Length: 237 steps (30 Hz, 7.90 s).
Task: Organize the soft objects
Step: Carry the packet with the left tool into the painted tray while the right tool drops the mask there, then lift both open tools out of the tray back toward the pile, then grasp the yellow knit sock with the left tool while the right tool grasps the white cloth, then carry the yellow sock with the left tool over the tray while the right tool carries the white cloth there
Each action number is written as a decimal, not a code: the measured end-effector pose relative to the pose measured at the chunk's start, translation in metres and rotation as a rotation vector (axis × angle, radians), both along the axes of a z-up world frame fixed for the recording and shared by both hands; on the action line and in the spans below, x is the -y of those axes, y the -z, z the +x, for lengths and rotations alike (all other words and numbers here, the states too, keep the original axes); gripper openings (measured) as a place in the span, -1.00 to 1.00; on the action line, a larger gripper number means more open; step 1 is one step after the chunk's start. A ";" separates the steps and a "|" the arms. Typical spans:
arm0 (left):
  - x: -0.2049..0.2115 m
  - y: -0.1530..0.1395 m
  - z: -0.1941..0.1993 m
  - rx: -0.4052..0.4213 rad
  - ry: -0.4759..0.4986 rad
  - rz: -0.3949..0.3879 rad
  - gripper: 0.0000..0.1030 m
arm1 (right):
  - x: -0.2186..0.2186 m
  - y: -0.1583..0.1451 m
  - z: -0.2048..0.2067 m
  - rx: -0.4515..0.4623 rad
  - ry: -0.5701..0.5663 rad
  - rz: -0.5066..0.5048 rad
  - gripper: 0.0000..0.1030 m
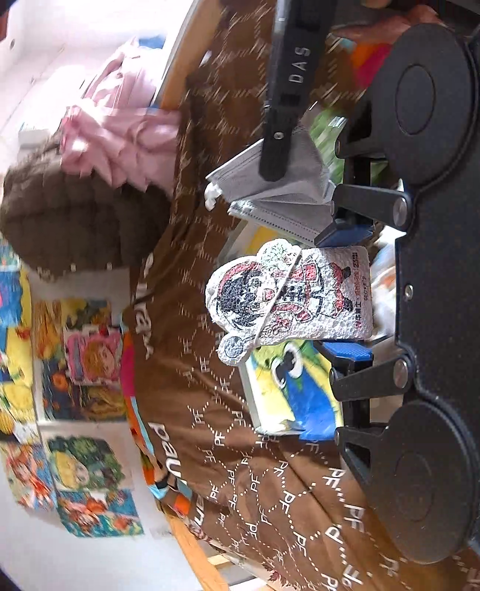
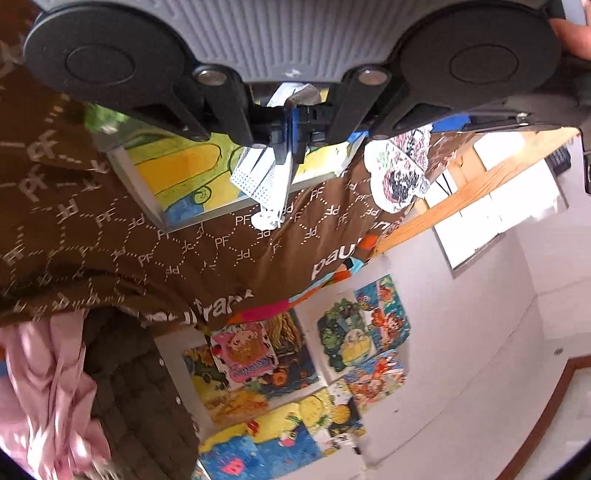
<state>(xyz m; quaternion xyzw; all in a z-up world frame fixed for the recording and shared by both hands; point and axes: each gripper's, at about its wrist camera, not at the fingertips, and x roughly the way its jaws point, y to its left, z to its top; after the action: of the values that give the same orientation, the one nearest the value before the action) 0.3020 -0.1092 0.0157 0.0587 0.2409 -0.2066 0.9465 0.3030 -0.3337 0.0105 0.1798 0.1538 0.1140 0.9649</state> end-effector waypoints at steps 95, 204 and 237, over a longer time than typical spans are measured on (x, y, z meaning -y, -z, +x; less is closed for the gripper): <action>-0.070 0.042 -0.143 0.082 -0.343 -0.198 0.99 | -0.033 -0.026 -0.185 0.045 0.012 -0.353 1.00; -0.071 0.049 -0.108 -0.176 -0.352 -0.457 -0.82 | -0.018 0.018 -0.119 -0.132 -0.030 -0.155 -0.61; -0.034 -0.068 -0.002 -0.047 -0.166 -0.466 -0.82 | -0.017 0.004 -0.026 0.164 0.085 -0.393 -0.60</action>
<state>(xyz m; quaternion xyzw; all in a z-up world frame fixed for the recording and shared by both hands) 0.3003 -0.0747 0.0838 -0.1859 0.2125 -0.1793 0.9424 0.2771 -0.3166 0.0061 -0.0151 0.0863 0.0552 0.9946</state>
